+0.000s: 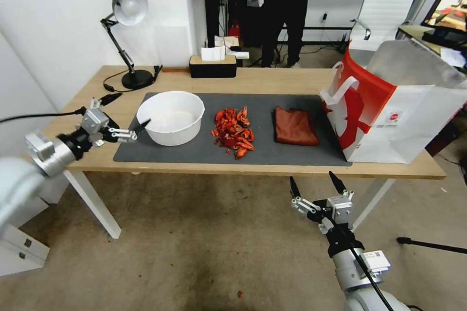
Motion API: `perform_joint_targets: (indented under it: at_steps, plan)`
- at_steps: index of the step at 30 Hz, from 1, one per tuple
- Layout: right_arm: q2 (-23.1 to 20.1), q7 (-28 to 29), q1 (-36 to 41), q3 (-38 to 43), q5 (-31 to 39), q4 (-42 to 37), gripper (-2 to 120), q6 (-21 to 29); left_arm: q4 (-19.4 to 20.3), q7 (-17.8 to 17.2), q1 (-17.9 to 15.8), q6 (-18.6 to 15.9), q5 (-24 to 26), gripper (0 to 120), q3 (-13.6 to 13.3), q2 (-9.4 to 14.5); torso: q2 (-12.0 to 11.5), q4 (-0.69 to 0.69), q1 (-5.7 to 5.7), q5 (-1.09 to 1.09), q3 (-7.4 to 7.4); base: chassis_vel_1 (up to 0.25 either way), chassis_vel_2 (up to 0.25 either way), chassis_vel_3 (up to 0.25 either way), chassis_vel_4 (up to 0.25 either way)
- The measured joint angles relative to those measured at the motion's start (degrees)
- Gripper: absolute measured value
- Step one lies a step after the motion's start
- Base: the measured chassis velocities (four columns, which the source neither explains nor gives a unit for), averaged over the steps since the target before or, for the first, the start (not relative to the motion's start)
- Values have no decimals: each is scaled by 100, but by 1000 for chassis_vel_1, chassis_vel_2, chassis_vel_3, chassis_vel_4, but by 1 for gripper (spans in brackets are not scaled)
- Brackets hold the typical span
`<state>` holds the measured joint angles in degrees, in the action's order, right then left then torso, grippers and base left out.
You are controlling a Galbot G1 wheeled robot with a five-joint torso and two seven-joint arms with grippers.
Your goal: Sweep shrimp from table into container with towel, then put container into takeout bag.
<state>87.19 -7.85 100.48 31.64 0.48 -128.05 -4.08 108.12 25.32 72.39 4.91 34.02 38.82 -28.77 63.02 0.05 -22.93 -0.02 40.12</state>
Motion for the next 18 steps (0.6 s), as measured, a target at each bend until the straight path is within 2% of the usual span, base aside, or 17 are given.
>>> perform_joint_targets:
  at_steps: [1, 2, 3, 4, 5, 6, 7, 8, 9, 10, 11, 12, 14, 15, 16, 17, 18]
  plan:
    - [0, 0, 0, 0, 0, 0, 100, 0, 0, 0, 0, 0, 0, 100, 0, 0, 0, 0, 0, 0, 0, 0, 0, 0, 0]
    - [-37, 3, 44, 3, 32, 12, 100, -16, -248, 881, -279, 68, -85, 100, -118, 337, 0, -1, 0, 0, 0, 0, 0, 0, 0]
    - [-52, 11, 86, 20, 65, 12, 100, -38, -403, 1355, -541, 95, -199, 100, -331, 613, 0, -7, 0, 1, 0, 0, 0, 0, 0]
    - [-60, 14, 100, 33, 78, 13, 100, -51, -460, 1454, -658, 101, -238, 100, -463, 722, 0, -6, 0, 0, 0, 0, 0, 0, 0]
    - [-60, 14, 100, 33, 78, 13, 100, -51, -460, 1454, -658, 101, -238, 100, -463, 722, 0, -6, 0, 0, 0, 0, 0, 0, 0]
    - [-64, 25, 120, 57, 91, 13, 100, -76, -653, 1704, -1253, 145, -399, 100, -1230, 1026, 0, -4, 2, 4, -1, 0, 0, 0, 0]
    - [-60, 29, 121, 59, 91, 12, 100, -80, -698, 1761, -1446, 146, -484, 100, -1447, 1072, 0, -3, 1, 2, 0, 0, 0, 0, 0]
    - [-60, 29, 121, 59, 91, 12, 100, -80, -698, 1761, -1446, 146, -484, 100, -1447, 1072, 0, -3, 1, 2, 0, 0, 0, 0, 0]
    - [-36, 32, 124, 50, 89, 12, 100, -83, -788, 1900, -2021, 132, -794, 100, -2010, 1150, 0, -6, 1, -1, 0, 0, 0, 0, 0]
    - [-25, 33, 124, 38, 84, 10, 100, -83, -810, 1956, -2246, 91, -920, 100, -2211, 1163, 0, -6, 1, 1, 0, 0, 0, 0, 0]
    - [-7, 34, 125, 18, 67, 9, 100, -83, -857, 2062, -2699, 5, -1148, 100, -2602, 1166, 0, -6, 1, 2, 0, 0, 0, 0, 0]
    - [-7, 34, 125, 18, 67, 9, 100, -83, -857, 2062, -2699, 5, -1148, 100, -2602, 1166, 0, -6, 1, 2, 0, 0, 0, 0, 0]
    - [9, 40, 143, 12, 48, 10, 100, -84, -1018, 2212, -3510, -81, -1394, 100, -3306, 1100, 0, -5, 1, 3, -1, 0, 0, 0, 0]
    - [9, 40, 143, 12, 48, 10, 100, -84, -1018, 2212, -3510, -81, -1394, 100, -3306, 1100, 0, -5, 1, 3, -1, 0, 0, 0, 0]
    - [9, 54, 188, 28, 47, 16, 100, -103, -1219, 2457, -4280, -93, -1644, 100, -3955, 1003, 0, -6, 1, 0, 0, 0, 0, 0, 0]
    - [6, 78, 217, 57, 58, 21, 100, -115, -1365, 2655, -4840, -92, -1752, 100, -4492, 920, 0, -5, 1, 4, -1, 0, 0, 0, 0]
    - [6, 78, 217, 57, 58, 21, 100, -115, -1365, 2655, -4840, -92, -1752, 100, -4492, 920, 0, -5, 1, 4, -1, 0, 0, 0, 0]
